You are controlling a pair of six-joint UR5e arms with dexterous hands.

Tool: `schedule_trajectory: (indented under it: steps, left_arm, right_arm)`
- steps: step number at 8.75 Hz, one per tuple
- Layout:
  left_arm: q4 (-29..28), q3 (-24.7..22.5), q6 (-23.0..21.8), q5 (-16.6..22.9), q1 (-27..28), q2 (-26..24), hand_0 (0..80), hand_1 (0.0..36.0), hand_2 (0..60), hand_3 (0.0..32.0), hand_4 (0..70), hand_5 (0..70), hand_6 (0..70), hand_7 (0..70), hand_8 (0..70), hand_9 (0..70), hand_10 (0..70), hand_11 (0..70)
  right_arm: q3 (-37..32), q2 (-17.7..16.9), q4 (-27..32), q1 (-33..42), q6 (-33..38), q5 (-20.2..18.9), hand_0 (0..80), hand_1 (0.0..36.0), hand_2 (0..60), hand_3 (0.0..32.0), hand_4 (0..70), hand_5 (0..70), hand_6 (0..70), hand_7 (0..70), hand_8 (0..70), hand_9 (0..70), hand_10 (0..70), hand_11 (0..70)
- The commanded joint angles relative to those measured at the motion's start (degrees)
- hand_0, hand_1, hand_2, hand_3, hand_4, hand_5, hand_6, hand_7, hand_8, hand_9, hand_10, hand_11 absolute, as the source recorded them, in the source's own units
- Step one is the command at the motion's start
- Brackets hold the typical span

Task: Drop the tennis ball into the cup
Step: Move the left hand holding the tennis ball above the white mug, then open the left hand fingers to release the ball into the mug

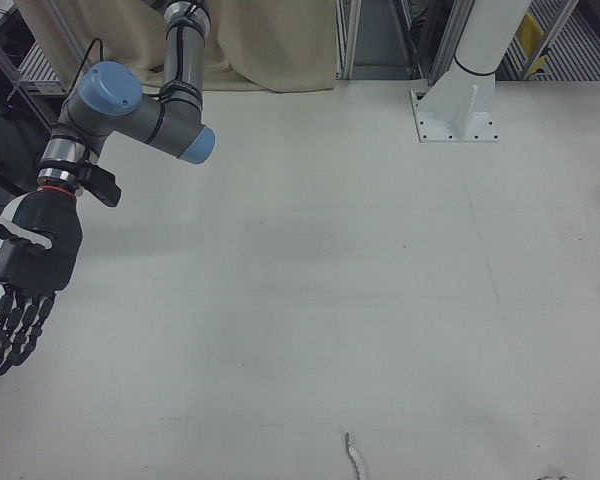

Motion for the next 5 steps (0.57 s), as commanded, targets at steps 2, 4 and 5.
schedule_trajectory:
  steps: [2, 4, 5]
  left_arm:
    - [-2.6, 2.9, -0.6, 0.3, -0.2, 0.3, 67.5, 22.0, 0.0, 0.0, 17.6, 20.6, 53.8, 40.2, 38.7, 28.7, 14.1, 22.3]
    - [-2.7, 2.2, -1.2, 0.5, -0.3, 0.5, 70.4, 23.5, 0.0, 0.0, 17.1, 18.8, 42.4, 38.2, 35.1, 26.6, 13.4, 21.4]
    - [-2.7, 2.3, -1.2, 0.4, -0.2, 0.6, 69.8, 23.2, 0.0, 0.0, 16.8, 19.5, 46.3, 36.3, 35.5, 25.7, 13.5, 21.6]
  right_arm:
    - [0.0, 0.0, -0.1, 0.0, 0.0, 0.0, 0.0, 0.0, 0.0, 0.0, 0.0, 0.0, 0.0, 0.0, 0.0, 0.0, 0.0, 0.0]
    - [0.0, 0.0, 0.0, 0.0, 0.0, 0.0, 0.0, 0.0, 0.0, 0.0, 0.0, 0.0, 0.0, 0.0, 0.0, 0.0, 0.0, 0.0]
    - [0.0, 0.0, 0.0, 0.0, 0.0, 0.0, 0.0, 0.0, 0.0, 0.0, 0.0, 0.0, 0.0, 0.0, 0.0, 0.0, 0.0, 0.0]
